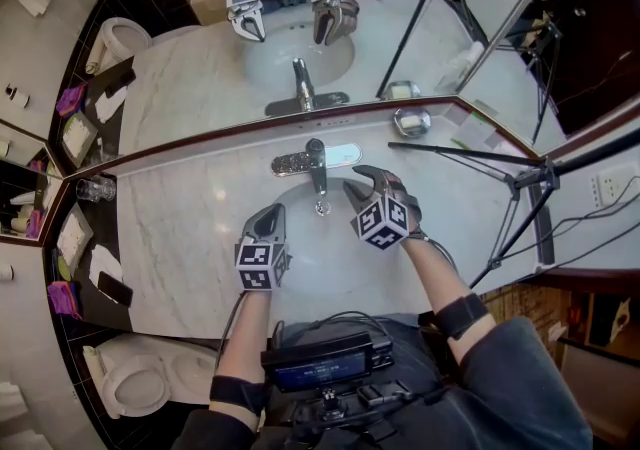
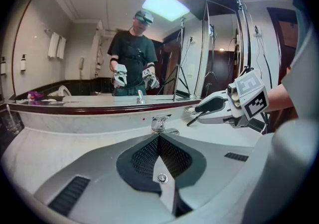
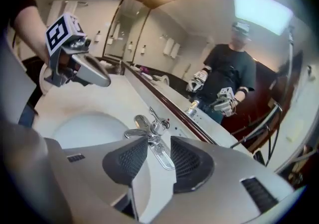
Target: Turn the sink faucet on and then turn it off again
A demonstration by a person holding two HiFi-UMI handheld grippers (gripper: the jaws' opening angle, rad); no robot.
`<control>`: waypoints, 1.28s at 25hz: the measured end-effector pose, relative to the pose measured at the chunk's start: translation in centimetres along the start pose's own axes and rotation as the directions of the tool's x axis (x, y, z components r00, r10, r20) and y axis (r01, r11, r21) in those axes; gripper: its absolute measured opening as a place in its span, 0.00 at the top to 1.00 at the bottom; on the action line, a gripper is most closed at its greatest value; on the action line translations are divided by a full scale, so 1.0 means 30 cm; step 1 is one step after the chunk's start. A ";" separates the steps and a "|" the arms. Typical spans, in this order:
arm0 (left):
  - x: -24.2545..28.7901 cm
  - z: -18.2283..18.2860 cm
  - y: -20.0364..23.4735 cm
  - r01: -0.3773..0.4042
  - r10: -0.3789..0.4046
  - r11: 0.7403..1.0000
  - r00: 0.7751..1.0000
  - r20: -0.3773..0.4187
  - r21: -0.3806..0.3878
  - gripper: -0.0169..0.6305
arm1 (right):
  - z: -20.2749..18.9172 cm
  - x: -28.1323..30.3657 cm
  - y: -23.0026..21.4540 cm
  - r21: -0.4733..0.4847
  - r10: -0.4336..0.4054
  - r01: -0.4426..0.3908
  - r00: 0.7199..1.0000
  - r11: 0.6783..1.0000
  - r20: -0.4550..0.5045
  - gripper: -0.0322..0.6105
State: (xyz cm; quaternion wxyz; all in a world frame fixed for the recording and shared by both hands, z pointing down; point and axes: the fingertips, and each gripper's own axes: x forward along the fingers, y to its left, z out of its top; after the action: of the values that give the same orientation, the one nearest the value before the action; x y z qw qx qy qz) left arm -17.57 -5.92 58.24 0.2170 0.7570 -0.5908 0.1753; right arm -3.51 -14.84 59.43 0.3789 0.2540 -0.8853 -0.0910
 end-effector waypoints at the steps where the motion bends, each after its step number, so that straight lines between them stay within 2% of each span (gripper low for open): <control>1: 0.001 0.000 0.001 -0.001 0.001 1.000 1.000 0.001 -0.002 0.97 | 0.021 0.024 0.012 -0.078 0.011 -0.012 1.000 0.997 -0.012 0.69; 3: 0.005 0.000 0.001 0.000 0.000 1.000 1.000 0.005 -0.005 0.97 | 0.056 0.071 0.028 -0.203 0.022 -0.028 0.999 0.979 -0.033 0.67; 5: 0.006 -0.001 0.004 -0.002 0.002 1.000 1.000 0.002 -0.009 0.97 | 0.085 0.114 0.037 -0.282 0.028 -0.041 0.998 0.959 -0.050 0.65; 13: 0.004 -0.017 0.032 -0.015 0.015 1.000 1.000 -0.004 -0.022 0.97 | 0.160 0.231 0.067 -0.483 0.065 -0.100 0.994 0.870 -0.087 0.62; 16: 0.005 -0.019 0.034 -0.016 0.016 1.000 1.000 -0.005 -0.025 0.97 | 0.153 0.257 0.091 -0.519 0.096 -0.146 0.988 0.842 -0.121 0.63; 20: 0.005 -0.023 0.039 -0.017 0.017 0.999 1.000 -0.007 -0.029 0.97 | 0.144 0.271 0.127 -0.556 0.126 -0.190 0.981 0.809 -0.151 0.70; 32: 0.013 -0.020 0.038 -0.010 0.010 0.999 1.000 -0.008 -0.038 0.97 | 0.139 0.266 0.136 -0.563 0.102 -0.194 0.976 0.804 -0.191 0.72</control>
State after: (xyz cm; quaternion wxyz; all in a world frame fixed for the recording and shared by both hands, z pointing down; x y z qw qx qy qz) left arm -18.59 -6.16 59.11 0.2327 0.7492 -0.5968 0.1682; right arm -12.71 -15.61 62.95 0.5099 0.0632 -0.8014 -0.3061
